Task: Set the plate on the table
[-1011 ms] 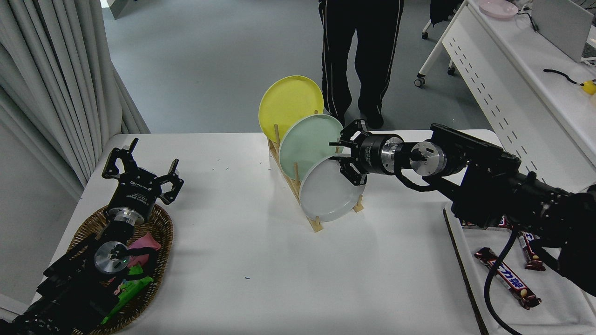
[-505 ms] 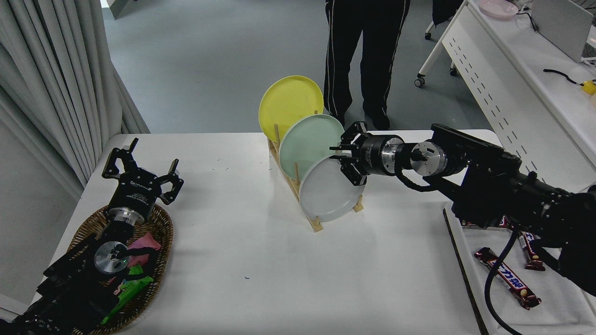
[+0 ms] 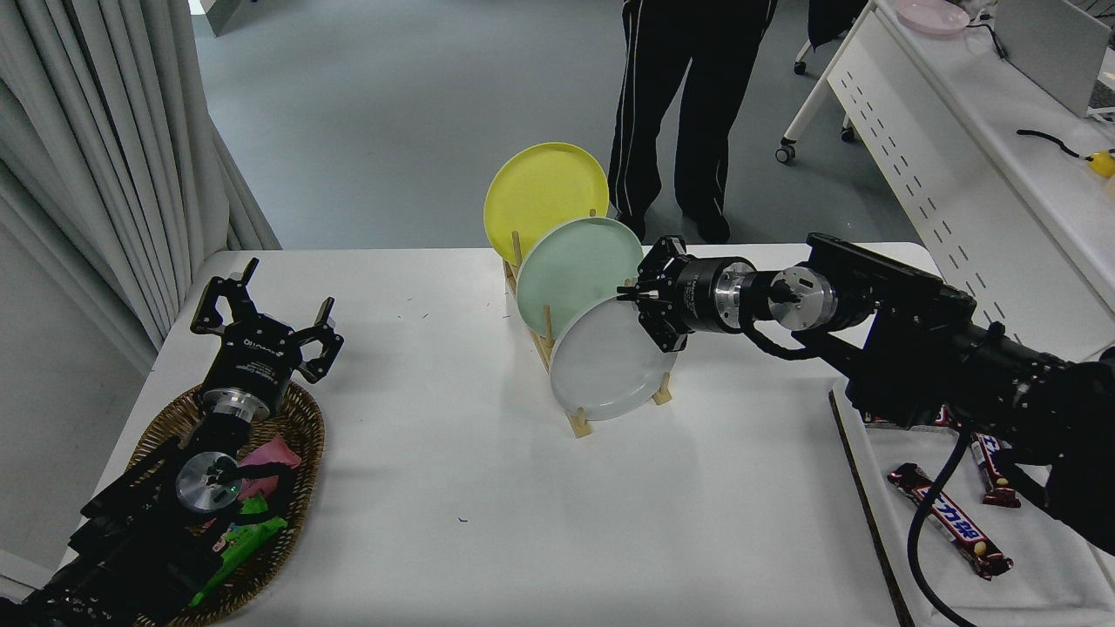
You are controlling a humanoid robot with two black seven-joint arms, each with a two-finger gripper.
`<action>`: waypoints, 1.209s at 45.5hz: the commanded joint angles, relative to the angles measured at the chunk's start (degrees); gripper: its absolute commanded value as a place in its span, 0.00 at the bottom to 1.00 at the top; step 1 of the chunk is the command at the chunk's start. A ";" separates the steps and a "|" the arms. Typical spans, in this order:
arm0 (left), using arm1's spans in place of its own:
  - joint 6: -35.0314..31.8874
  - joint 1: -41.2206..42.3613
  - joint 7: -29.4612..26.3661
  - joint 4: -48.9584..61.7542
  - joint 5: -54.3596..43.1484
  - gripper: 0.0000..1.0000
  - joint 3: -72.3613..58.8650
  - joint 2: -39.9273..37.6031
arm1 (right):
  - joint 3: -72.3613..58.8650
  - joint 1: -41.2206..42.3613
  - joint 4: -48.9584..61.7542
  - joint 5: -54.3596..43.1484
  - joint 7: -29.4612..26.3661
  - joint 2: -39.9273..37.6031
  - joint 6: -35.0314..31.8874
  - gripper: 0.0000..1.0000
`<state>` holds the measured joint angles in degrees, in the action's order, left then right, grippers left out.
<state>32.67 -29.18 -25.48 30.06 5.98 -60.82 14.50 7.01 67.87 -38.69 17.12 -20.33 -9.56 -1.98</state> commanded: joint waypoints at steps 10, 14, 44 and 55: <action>0.02 0.00 0.08 0.00 0.00 1.00 0.00 0.00 | 3.71 3.75 -0.95 0.37 -4.80 -3.09 -0.39 0.00; 0.02 0.00 -0.01 0.00 0.00 1.00 0.00 0.00 | 4.50 5.07 -0.95 0.37 -5.59 -3.97 -0.39 0.00; 0.02 0.00 -0.01 0.00 0.00 1.00 0.00 0.00 | 9.43 12.81 -15.01 17.24 -11.04 -12.85 9.88 0.00; 0.02 0.00 -0.01 0.00 0.00 1.00 0.00 0.00 | 9.60 10.27 -19.93 19.97 -15.52 -13.90 18.41 0.00</action>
<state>32.67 -29.18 -25.48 30.06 5.98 -60.82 14.50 16.40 79.45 -52.93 32.60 -32.58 -21.64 8.94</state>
